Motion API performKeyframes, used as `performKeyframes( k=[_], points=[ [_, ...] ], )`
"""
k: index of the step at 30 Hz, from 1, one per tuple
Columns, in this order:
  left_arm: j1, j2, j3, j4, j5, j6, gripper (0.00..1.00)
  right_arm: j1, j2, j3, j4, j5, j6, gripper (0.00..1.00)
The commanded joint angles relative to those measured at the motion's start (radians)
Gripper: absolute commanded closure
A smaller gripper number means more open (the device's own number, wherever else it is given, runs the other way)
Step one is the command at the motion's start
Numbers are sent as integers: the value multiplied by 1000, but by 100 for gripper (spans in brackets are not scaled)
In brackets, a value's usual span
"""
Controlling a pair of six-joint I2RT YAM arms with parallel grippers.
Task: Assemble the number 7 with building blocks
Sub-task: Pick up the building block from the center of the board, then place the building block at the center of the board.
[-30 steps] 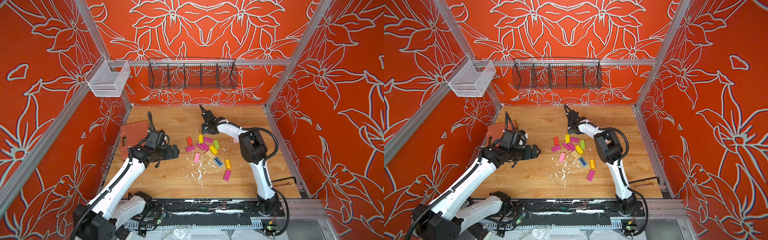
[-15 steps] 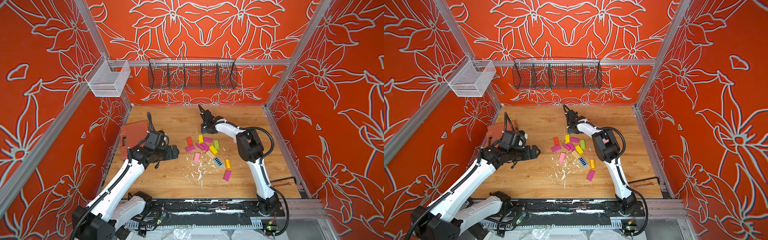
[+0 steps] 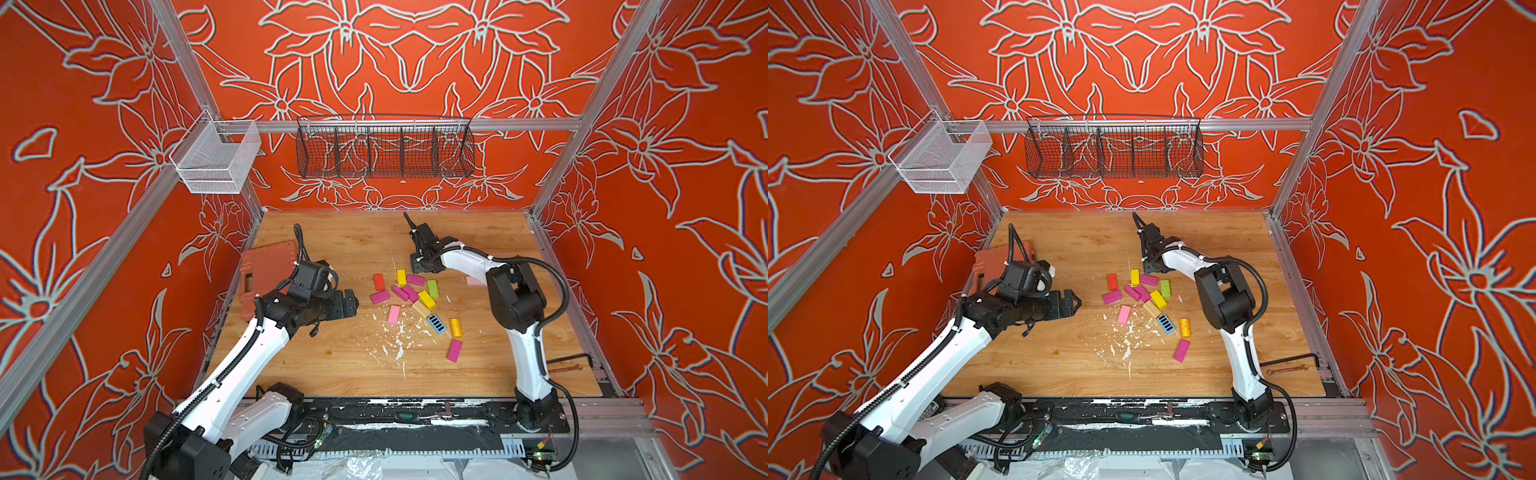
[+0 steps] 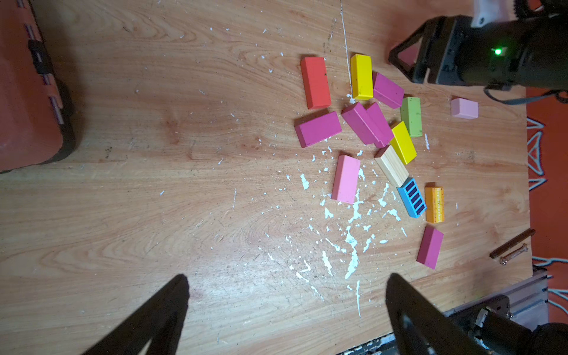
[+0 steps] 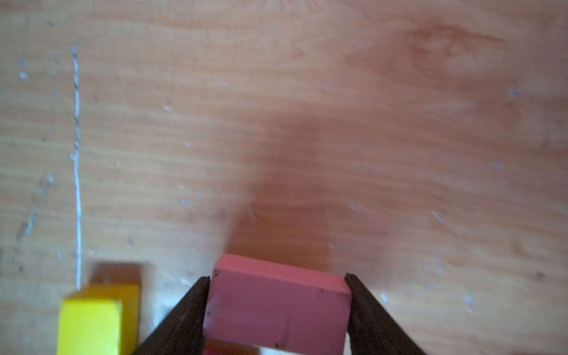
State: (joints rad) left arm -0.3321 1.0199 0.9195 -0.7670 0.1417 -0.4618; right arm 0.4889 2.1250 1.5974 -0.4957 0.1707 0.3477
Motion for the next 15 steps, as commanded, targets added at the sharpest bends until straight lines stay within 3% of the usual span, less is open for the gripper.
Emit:
performKeyframes(
  k=[1,9,15],
  points=[
    [1,9,2,9,5,1,3,-61,-137,-101,41,-63,-80,33],
    [1,32,7,37,28,-6,3,-254,-373,-354,39,-154,-189,33],
    [-1,52,17,68,65,-15,3,-351,-395,-405,-18,-140,-283,33]
  ],
)
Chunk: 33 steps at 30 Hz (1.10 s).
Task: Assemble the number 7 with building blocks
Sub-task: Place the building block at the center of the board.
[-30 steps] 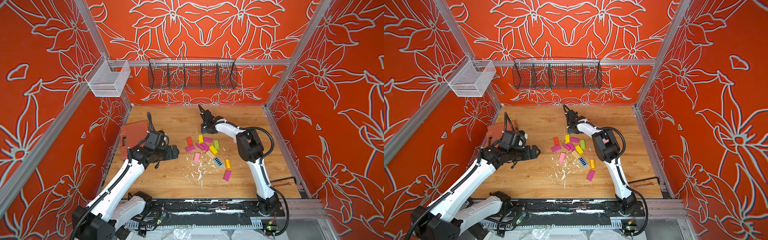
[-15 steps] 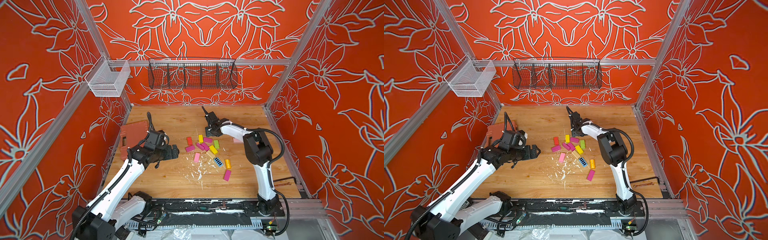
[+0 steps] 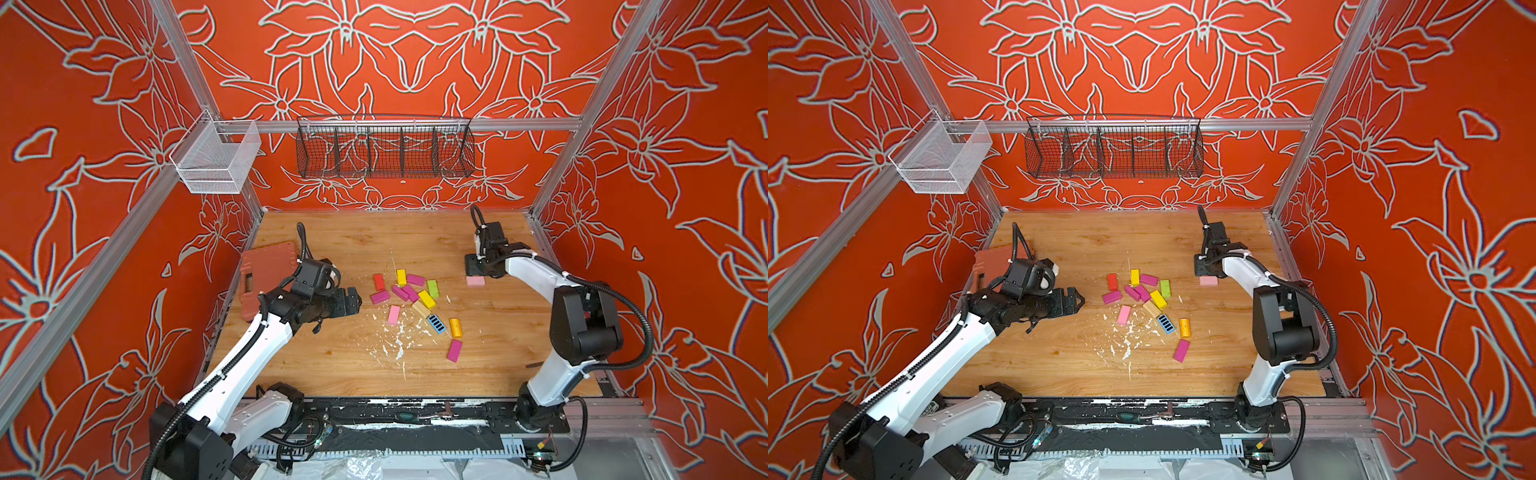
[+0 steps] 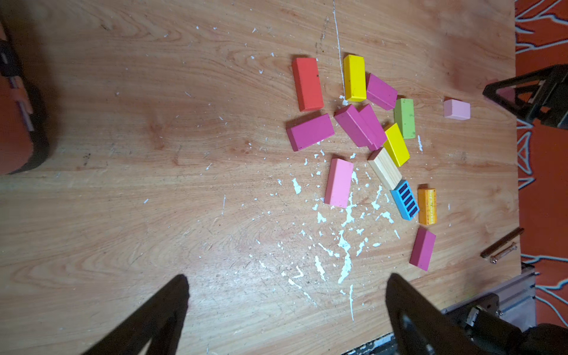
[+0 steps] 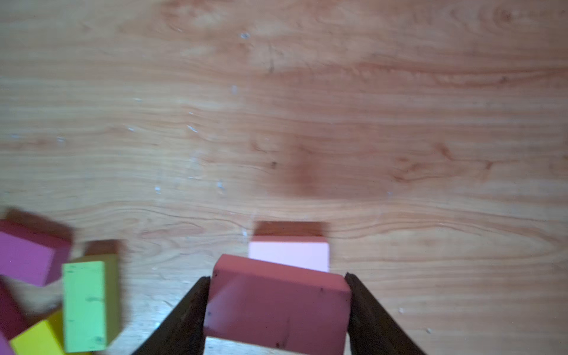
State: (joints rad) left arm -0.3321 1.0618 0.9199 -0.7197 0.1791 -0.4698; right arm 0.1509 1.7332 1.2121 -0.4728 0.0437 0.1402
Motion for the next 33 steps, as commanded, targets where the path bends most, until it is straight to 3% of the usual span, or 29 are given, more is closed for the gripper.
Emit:
performKeyframes(
  k=[1,9,27,33],
  points=[
    [1,12,21,19,28,-6,3,-31,1,-28,-39,-13,-82,33],
    [0,-11,12,6,2,-4,3,-147,64,-36,-8,-57,-98,33],
    [1,-3,-17,42,-15,5,3,-252,296,224,-116,-51,-196,32],
    [1,9,-19,51,-19,9,3,-252,309,282,-167,-29,-234,19]
  ],
)
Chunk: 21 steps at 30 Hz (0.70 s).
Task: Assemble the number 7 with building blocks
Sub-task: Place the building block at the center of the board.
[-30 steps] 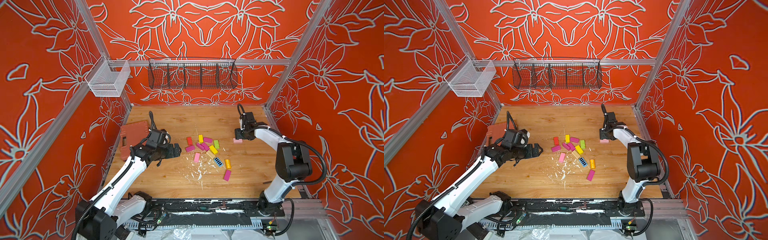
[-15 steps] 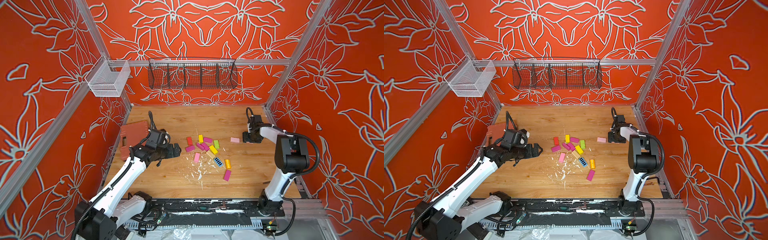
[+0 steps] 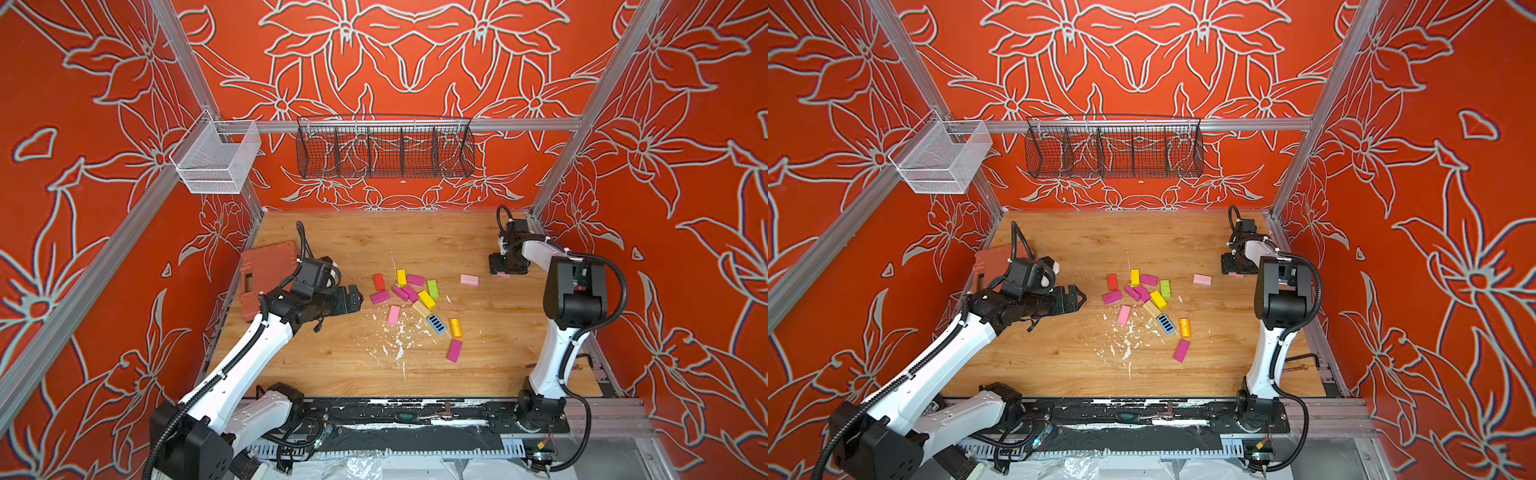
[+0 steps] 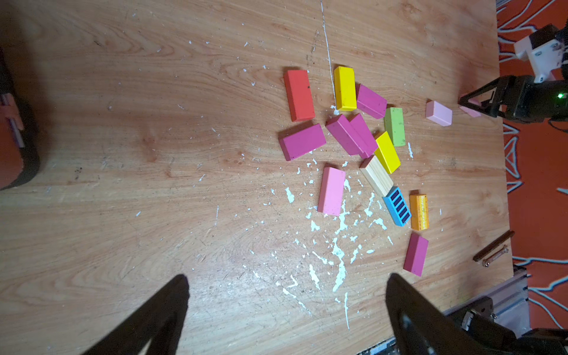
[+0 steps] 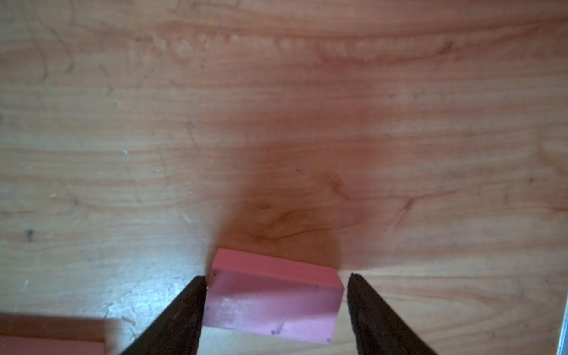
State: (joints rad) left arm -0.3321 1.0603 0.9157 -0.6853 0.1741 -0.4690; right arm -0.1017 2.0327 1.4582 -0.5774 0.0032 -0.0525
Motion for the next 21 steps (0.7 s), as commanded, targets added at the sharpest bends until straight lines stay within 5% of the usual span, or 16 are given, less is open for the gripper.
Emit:
performKeyframes(
  k=[1,12,21],
  points=[
    [0,13,-16,19,-13,7,3,0,1,39,-67,0,-39,16],
    [1,42,-14,44,8,15,3,69,-214,-183,56,-222,172,10],
    [0,42,-20,54,37,14,3,242,-223,-241,102,-72,321,8]
  ],
)
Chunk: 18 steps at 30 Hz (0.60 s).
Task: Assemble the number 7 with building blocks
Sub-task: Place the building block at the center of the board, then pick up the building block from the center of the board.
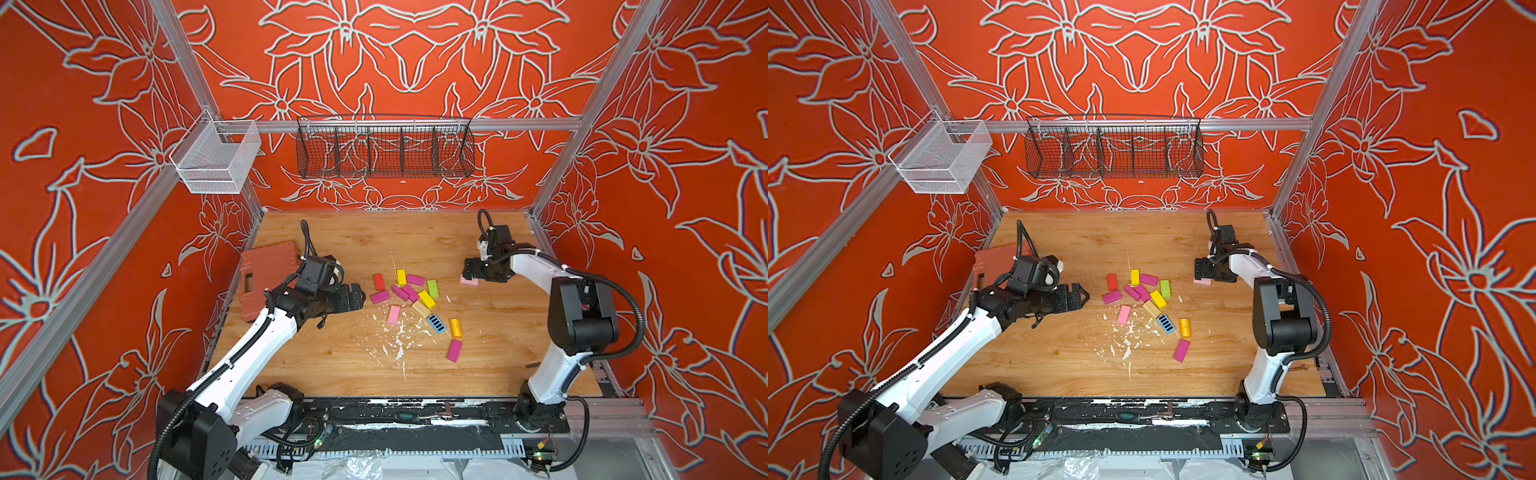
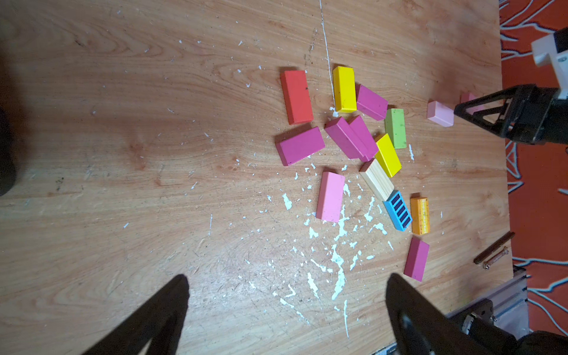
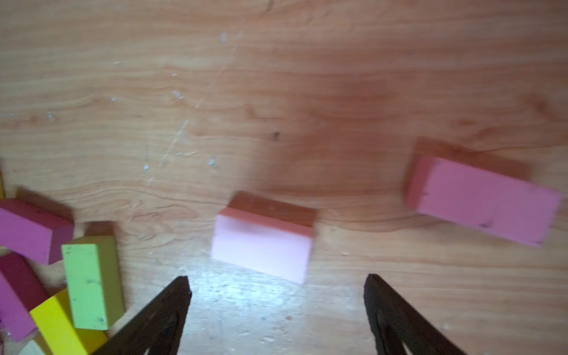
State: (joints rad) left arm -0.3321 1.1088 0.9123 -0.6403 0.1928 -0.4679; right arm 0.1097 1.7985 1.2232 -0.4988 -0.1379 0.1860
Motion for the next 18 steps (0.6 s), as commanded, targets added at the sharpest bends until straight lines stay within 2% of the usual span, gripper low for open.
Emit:
performKeyframes(
  k=[1,8,18],
  points=[
    [1,-11,-20,10,18,14,3,40,16,-4,25,90,95,8],
    [1,-30,-24,10,22,10,3,78,46,-10,35,212,150,8],
    [1,-28,-17,10,33,12,3,85,101,5,60,208,169,14]
  ],
)
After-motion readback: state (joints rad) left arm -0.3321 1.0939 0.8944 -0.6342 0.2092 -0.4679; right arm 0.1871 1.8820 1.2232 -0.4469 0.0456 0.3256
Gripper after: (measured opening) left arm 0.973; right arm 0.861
